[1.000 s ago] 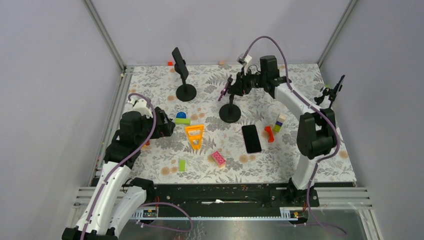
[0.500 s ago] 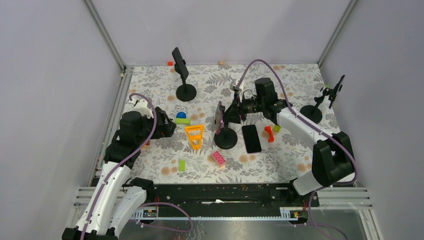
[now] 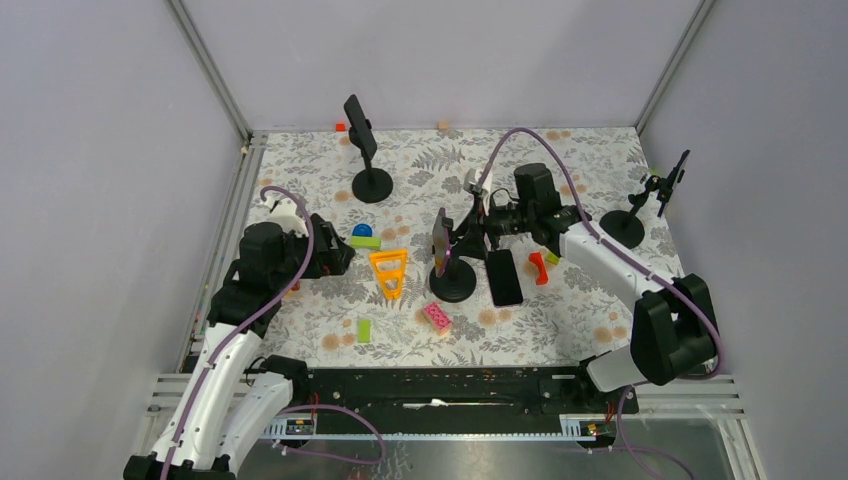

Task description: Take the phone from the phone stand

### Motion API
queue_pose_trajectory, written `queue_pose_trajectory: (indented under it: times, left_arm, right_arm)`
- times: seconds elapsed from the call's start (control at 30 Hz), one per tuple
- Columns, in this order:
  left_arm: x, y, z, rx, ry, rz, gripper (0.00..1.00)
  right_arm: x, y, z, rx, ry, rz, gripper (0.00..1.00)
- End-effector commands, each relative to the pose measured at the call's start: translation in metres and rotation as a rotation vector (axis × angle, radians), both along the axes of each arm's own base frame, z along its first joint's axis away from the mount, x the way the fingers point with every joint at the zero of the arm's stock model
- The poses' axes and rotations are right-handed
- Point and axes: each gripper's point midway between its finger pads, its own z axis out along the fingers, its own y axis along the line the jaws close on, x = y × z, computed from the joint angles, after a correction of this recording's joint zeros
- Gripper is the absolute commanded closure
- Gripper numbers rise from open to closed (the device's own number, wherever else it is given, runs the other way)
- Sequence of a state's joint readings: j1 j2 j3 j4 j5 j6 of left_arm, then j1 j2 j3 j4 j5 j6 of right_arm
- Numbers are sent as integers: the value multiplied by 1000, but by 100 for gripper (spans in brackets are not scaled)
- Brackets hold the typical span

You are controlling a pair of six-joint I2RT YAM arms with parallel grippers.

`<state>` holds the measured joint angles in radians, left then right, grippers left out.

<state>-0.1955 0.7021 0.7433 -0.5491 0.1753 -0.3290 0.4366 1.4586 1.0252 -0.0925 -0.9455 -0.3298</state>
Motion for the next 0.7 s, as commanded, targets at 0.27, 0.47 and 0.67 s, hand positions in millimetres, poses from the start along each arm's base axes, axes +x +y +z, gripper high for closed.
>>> queue_pose_trajectory:
  times: [0.27,0.47,0.67]
  left_arm:
    - [28,-25,89,-104,-209,-93,3]
    - [44,-41,125,-98,-354,-192,4]
    - [54,-74,125,-41,-462,-322,2]
  right_arm:
    - [-7,-25,34,-12,-162,-133,27]
    - [1,-45,63,139,-172,-439,23]
    - [-1,-68,61,255,235,-798,22]
